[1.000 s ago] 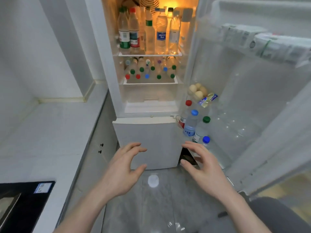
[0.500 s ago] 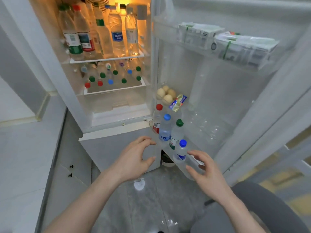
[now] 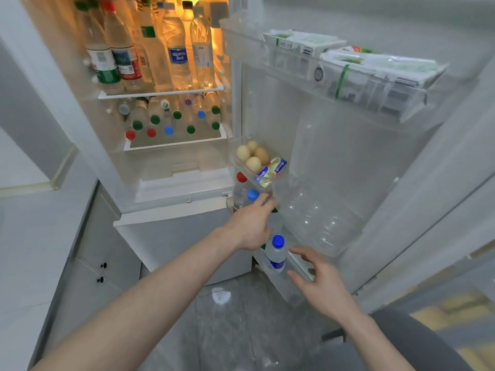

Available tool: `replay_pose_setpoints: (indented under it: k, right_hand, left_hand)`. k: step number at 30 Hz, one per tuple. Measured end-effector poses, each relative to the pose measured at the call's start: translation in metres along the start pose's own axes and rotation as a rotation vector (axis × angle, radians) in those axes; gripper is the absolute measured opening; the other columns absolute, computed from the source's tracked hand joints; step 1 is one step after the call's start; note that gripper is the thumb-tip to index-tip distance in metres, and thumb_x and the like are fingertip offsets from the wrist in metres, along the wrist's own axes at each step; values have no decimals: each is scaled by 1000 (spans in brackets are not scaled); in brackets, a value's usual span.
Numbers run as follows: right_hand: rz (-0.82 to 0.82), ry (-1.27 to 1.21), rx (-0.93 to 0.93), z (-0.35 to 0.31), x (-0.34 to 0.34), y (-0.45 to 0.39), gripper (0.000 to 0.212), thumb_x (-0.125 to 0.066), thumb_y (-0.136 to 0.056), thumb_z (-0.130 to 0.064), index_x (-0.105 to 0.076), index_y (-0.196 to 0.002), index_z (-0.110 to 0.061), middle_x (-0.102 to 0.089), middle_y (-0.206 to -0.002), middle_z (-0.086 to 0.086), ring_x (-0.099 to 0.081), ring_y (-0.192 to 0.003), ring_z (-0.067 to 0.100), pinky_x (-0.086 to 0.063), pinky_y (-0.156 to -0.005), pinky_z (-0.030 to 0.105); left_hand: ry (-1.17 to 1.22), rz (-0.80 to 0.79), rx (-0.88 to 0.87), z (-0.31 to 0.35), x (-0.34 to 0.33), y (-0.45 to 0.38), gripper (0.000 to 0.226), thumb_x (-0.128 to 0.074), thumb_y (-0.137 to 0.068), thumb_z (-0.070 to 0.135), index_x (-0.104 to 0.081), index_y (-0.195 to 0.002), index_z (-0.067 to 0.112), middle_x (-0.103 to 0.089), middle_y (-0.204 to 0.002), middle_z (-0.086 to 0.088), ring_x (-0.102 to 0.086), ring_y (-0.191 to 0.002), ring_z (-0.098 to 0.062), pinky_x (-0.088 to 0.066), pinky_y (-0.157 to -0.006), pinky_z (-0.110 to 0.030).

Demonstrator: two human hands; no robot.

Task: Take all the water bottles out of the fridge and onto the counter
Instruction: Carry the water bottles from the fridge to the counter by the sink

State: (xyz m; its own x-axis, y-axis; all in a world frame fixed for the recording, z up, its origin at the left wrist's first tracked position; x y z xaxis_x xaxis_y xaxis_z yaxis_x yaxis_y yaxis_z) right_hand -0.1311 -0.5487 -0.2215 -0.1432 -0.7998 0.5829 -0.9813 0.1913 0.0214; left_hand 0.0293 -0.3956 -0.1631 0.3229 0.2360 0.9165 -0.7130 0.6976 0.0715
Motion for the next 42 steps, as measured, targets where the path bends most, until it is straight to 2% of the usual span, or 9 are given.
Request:
replay_pose_setpoints:
  k: [5, 10, 17, 22, 28, 30, 34, 39, 42]
  right_hand:
    - [-39, 12, -23, 12, -1, -3, 50, -76, -92, -26, -53, -119, -60, -51, -123, -51, -47, -123, -18, -36, -94, 1]
    - [-68, 15, -42, 23, -18, -6, 62, -77, -91, -23, -42, -126, -60, -46, -129, -44, -52, -123, -2, -38, -98, 11]
    - [-16, -106, -84, 3, -42, -34, 58, -74, -94, -20, -40, -112, -63, -48, -109, -60, -46, -106, -32, -40, -81, -2]
    - [34, -114, -100, 19, -65, -49, 43, -72, -91, -18, -54, -124, -39, -62, -119, -19, -63, -103, 5, -45, -74, 5]
    - [64, -81, -97, 31, -72, -47, 61, -72, -96, -19, -45, -152, -20, -48, -145, -7, -51, -117, 7, -38, -79, -4]
    - [79, -70, -104, 35, -73, -46, 61, -74, -95, -22, -46, -150, -19, -49, -144, -5, -51, -120, 10, -42, -84, 1]
    - [106, -87, -126, 44, -75, -45, 62, -75, -93, -30, -42, -145, -24, -54, -141, -6, -58, -122, 19, -54, -98, 36]
    - [141, -77, -111, 45, -73, -46, 60, -71, -95, -27, -41, -147, -23, -57, -142, -6, -58, -124, 17, -55, -98, 36]
    - [160, -73, -95, 48, -73, -45, 62, -70, -95, -32, -42, -148, -23, -55, -143, -5, -56, -128, 18, -54, -102, 44]
  left_hand:
    - [-4, 50, 22, -6, -8, -17, 63, -47, -97, 10, -36, -154, 34, -49, -146, 3, -56, -122, -32, -51, -94, -47]
    - [79, 187, 9, -10, -9, -14, 44, -53, -100, 14, -53, -140, 33, -63, -131, 6, -58, -116, -24, -50, -88, -37]
    - [112, 256, 21, -16, -20, -13, 44, -55, -100, 21, -50, -140, 40, -64, -129, 11, -61, -113, -20, -54, -85, -41]
    - [115, 268, 24, -14, -21, -13, 42, -55, -100, 20, -51, -136, 41, -64, -127, 12, -61, -112, -20, -55, -84, -43]
    - [119, 277, 33, -14, -21, -13, 36, -55, -100, 19, -55, -132, 37, -66, -124, 9, -62, -110, -21, -55, -85, -44]
    - [120, 285, 35, -14, -22, -13, 37, -55, -100, 18, -55, -133, 37, -66, -123, 8, -62, -109, -21, -55, -84, -44]
    - [125, 289, 47, -12, -22, -14, 41, -55, -101, 17, -55, -136, 38, -66, -124, 7, -62, -109, -22, -54, -83, -41]
    - [140, 270, 72, -9, -21, -13, 41, -55, -101, 20, -53, -137, 39, -66, -123, 5, -62, -107, -22, -54, -83, -41]
    - [147, 277, 80, -5, -23, -8, 42, -59, -99, 23, -51, -137, 40, -64, -121, 7, -57, -87, -13, -51, -76, -35]
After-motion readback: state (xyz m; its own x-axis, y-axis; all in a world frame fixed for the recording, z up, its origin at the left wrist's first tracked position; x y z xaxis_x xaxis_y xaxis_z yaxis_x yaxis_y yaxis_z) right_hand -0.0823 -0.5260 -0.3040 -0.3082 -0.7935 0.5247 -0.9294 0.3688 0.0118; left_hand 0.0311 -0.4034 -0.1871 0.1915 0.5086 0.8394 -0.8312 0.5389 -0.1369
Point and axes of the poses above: each hand's wrist, its own y-axis away from the middle knuckle, its own x-axis out of the back of the hand, z = x × y, the point moved 3 cm from there along -y, towards the middle knuckle
